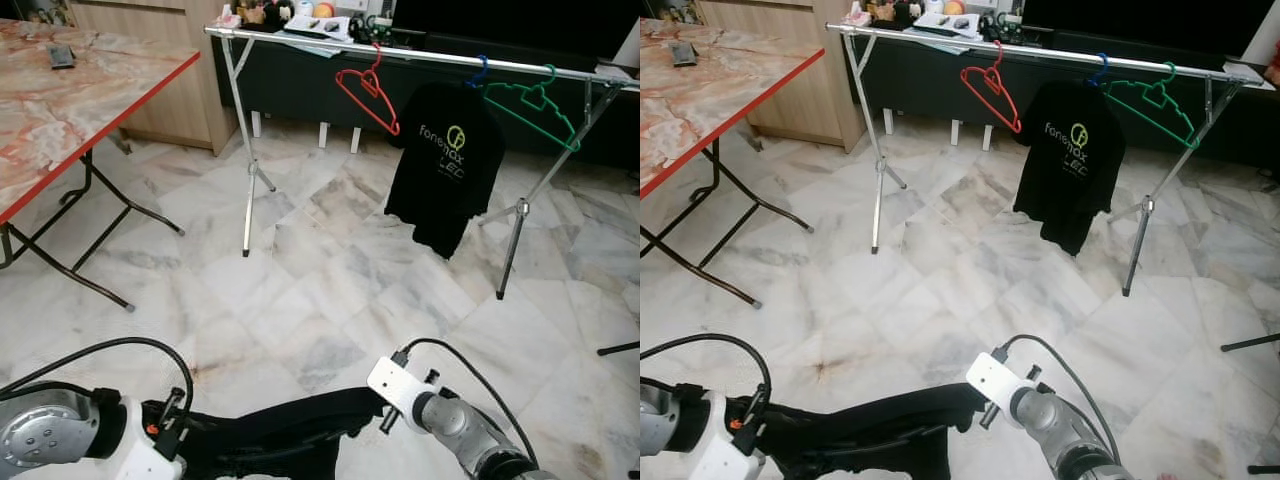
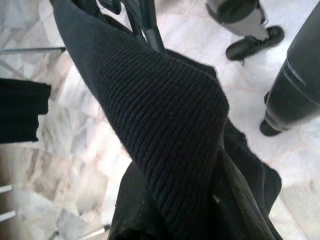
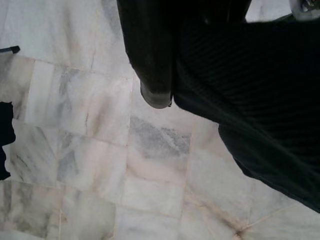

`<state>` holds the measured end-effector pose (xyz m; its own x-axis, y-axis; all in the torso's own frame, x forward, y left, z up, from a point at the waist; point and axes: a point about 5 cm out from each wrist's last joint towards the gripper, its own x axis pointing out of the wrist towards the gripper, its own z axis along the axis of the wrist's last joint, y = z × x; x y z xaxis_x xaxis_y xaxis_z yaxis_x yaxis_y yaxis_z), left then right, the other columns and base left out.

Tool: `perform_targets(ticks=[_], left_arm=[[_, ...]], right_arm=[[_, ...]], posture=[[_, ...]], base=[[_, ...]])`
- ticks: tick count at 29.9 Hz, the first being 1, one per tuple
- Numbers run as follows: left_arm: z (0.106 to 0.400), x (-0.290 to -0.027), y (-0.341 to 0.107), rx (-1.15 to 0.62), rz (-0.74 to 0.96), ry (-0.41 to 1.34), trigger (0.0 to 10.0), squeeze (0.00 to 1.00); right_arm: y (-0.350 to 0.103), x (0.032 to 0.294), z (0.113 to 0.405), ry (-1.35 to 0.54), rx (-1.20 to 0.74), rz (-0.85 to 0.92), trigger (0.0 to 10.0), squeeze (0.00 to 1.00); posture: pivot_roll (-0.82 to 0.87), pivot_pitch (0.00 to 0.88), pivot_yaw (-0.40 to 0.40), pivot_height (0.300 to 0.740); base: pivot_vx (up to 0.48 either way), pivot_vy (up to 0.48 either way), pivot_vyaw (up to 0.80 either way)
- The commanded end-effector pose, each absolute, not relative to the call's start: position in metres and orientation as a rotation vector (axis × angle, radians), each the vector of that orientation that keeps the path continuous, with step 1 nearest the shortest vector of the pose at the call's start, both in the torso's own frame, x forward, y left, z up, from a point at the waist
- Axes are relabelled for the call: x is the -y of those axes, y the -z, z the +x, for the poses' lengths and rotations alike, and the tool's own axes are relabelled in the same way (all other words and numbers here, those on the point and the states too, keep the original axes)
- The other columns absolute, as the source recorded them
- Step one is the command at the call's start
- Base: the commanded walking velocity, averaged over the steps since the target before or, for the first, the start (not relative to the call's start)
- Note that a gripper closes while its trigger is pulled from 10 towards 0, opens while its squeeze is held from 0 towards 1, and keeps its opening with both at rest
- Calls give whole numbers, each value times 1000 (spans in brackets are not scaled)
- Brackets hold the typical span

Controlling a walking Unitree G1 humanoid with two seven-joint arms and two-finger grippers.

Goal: Hang hanger

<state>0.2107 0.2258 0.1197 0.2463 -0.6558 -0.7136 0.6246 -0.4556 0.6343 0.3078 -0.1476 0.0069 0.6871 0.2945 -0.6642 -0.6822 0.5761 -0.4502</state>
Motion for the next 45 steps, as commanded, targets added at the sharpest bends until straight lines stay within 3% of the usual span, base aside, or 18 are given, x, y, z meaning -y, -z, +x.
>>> perform_targets(ticks=[1,11,17,24,25,26,27,28,34,45], left_arm=[[196,-272,-112,-239,1558,1550,10000,0],[197,-306,-101,-325,1661,1430,10000,0],[209,-297,-110,-83,1663,1276,10000,0],[210,-288,-106,-51,1547,1212,10000,0],[211,-284,-105,-42,1518,1210,10000,0],[211,-284,-105,-42,1518,1210,10000,0],[211,-279,-103,-27,1499,1217,10000,0],[211,-272,-100,-27,1485,1240,10000,0],[218,-281,-88,-253,1522,1185,10000,0],[225,-261,-72,-330,1358,1069,10000,0]], right_arm=[[1,218,296,-316,-776,-811,0,0],[1,217,295,-320,-779,-805,0,0],[1,216,296,-330,-778,-804,0,0],[0,207,299,-353,-744,-764,0,0],[-1,203,300,-351,-732,-711,980,0],[-1,203,300,-351,-732,-711,980,0],[-3,199,303,-354,-713,-643,8235,0],[-5,190,306,-372,-691,-551,10000,0],[-20,170,320,-454,-611,-502,10000,0],[-29,152,326,-542,-554,-479,10000,0]], posture=[[213,173,-61,740],[211,175,-59,740],[215,177,-60,740],[211,177,-63,740],[209,177,-65,740],[209,177,-65,740],[208,177,-65,740],[207,177,-67,740],[200,178,-64,740],[196,177,-64,740]], base=[[0,0,0],[0,0,0],[0,0,0],[0,0,0],[0,0,0],[0,0,0],[0,0,0],[0,0,0],[0,0,0],[0,0,0]])
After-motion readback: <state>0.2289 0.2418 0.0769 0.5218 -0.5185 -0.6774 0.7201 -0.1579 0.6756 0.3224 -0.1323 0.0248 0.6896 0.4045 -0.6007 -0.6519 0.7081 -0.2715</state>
